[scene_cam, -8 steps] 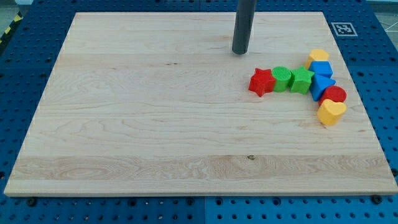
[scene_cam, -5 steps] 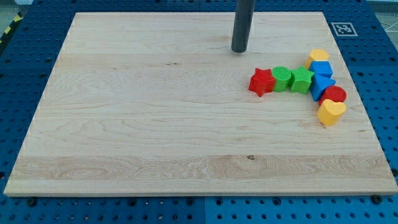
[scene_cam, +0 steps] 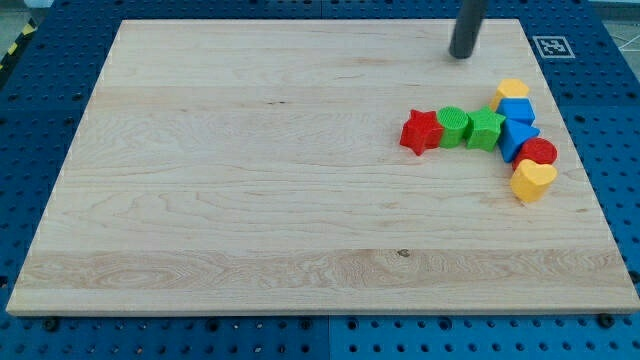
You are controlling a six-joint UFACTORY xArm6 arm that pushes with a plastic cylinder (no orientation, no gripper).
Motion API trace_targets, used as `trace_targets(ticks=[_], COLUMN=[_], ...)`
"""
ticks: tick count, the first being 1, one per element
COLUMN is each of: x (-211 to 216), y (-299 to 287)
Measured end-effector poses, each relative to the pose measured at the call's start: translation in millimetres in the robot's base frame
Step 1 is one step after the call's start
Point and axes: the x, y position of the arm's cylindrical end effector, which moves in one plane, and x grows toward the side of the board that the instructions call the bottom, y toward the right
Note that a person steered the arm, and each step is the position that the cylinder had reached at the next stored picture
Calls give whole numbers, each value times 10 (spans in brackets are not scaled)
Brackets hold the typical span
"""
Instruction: Point your arm at the yellow hexagon
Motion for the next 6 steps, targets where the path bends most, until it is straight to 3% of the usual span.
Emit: trace_targets(ticks=[4,6], x=[335,349], y=[16,359])
